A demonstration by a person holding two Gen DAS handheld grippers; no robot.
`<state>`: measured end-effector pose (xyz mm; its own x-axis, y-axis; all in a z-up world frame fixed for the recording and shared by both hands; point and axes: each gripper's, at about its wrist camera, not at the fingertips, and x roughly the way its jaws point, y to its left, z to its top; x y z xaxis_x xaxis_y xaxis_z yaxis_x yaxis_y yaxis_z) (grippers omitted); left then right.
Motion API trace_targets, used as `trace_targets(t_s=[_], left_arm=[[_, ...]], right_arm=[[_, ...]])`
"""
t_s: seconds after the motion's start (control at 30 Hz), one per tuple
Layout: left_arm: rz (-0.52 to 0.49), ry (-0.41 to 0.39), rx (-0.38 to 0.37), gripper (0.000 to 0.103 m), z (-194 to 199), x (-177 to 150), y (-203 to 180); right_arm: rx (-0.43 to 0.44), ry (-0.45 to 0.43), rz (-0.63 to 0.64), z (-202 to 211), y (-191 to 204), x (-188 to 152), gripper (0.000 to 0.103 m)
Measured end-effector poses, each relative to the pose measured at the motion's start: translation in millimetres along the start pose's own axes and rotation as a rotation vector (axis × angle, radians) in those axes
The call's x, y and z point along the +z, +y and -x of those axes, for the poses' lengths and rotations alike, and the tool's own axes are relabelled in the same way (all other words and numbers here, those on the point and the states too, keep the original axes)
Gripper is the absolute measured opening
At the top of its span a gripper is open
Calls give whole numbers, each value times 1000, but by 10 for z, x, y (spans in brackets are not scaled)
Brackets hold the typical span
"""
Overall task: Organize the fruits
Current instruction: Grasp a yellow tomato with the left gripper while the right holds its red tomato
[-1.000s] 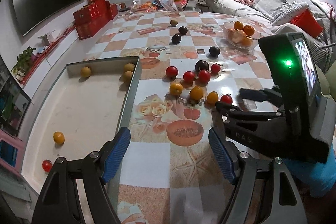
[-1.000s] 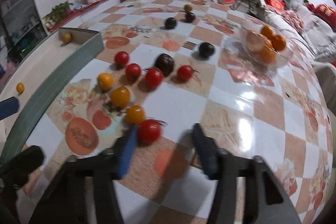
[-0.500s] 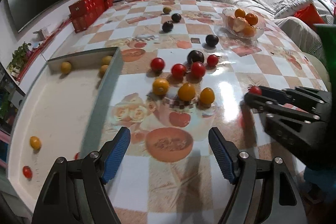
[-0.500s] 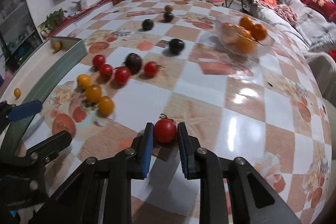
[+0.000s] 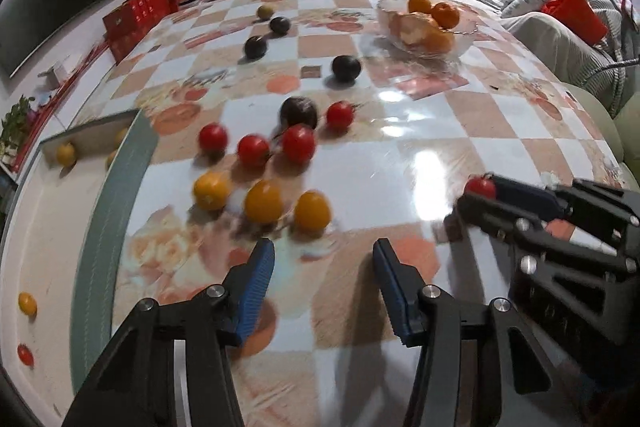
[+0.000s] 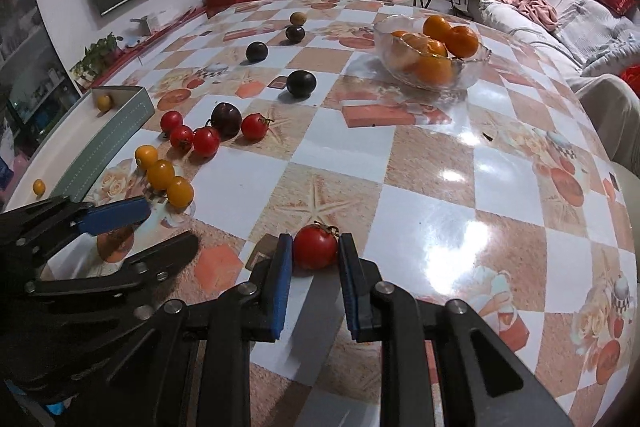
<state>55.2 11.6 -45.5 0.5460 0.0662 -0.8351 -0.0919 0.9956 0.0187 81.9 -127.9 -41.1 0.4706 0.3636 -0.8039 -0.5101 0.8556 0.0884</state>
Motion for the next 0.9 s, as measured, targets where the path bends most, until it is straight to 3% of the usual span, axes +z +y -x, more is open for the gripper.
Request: trace_targets(t_s=[0.2, 0.37, 0.43, 0.7, 0.9], left_arm=[[-17, -18, -3, 54, -101, 147, -72], [-26, -44, -23, 24, -104, 152, -68], [-20, -48, -31, 19, -96, 140, -43], [15, -42, -96, 19, 18, -21, 100], [26, -44, -93, 19, 116, -185, 213]], right_arm=[[22, -1, -29, 7, -70, -22, 25], [28, 0, -31, 1, -77, -35, 25], [28, -3, -32, -3, -76, -36, 25], [66, -25, -63, 54, -114, -70, 25], [77, -17, -68, 66, -133, -116, 25]])
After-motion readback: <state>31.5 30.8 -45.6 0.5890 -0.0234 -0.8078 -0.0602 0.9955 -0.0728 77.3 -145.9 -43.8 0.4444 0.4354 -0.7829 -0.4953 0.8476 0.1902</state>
